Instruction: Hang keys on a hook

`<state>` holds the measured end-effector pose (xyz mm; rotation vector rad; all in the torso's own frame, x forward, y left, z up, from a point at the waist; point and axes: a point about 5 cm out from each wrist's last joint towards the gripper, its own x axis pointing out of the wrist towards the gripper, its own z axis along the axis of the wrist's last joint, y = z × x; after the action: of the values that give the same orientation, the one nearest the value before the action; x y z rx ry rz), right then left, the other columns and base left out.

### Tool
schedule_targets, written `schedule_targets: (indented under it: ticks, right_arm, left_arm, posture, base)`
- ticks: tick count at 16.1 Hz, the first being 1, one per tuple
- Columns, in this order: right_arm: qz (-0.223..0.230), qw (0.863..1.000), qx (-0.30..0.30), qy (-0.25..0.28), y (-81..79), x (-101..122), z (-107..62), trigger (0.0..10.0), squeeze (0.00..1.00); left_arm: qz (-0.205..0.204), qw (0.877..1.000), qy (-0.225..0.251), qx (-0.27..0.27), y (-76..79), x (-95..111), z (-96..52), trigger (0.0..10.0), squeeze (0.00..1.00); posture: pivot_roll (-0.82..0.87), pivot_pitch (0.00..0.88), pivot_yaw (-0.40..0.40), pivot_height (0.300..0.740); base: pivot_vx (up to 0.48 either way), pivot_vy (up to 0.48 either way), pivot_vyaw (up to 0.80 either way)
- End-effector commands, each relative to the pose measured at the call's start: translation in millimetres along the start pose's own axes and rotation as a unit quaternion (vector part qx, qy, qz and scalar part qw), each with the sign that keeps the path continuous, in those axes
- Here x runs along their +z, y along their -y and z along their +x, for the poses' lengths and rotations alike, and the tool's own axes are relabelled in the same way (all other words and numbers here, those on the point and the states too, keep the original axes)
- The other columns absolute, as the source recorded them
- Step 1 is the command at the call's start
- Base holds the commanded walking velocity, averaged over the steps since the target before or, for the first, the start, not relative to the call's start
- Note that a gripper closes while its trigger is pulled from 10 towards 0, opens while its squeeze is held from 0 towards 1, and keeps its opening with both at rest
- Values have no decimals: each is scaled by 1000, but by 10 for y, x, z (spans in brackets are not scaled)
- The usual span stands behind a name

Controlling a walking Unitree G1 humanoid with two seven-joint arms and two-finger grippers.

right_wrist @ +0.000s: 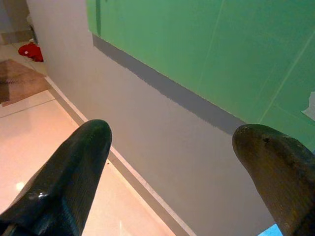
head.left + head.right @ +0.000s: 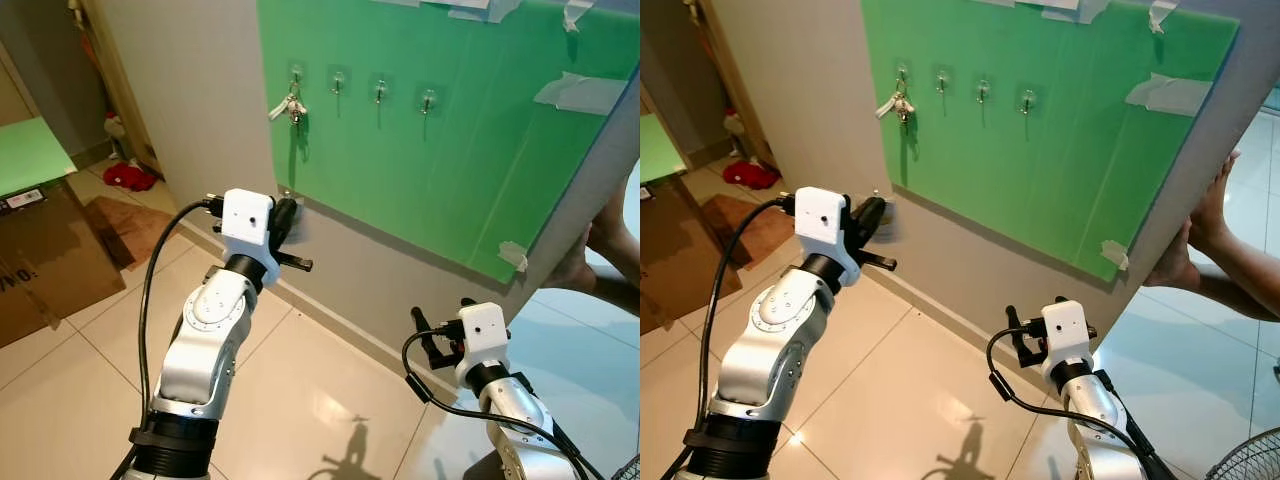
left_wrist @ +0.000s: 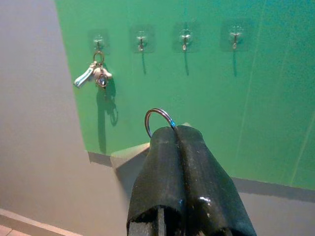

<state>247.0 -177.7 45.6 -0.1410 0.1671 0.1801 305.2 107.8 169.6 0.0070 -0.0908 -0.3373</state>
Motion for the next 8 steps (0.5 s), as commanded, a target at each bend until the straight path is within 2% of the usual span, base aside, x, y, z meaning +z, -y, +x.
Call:
schedule_targets:
  ticks: [1,3,6,8]
  right_arm:
    - [-3,1000,-1,-3,8,-19,-11,10000,0]
    - [-2,1000,-3,-4,9,-21,-17,10000,0]
    - [-3,1000,-4,-6,11,-30,-21,10000,0]
    - [-3,1000,-5,-8,17,-42,-21,10000,0]
  left_arm:
    - [5,1000,5,1,7,33,0,0,0]
    - [6,1000,1,4,2,10,-3,0,0]
    - [4,1000,10,12,-27,35,-1,0,0]
    - [13,1000,11,3,-9,46,2,0,0]
  posture:
    - [-63,0,22,740]
    - [-66,0,23,740]
    - [-67,0,26,740]
    - [-66,0,26,740]
  base:
    - [0,0,0]
    - [0,0,0]
    - [414,160,0]
    - [424,0,0]
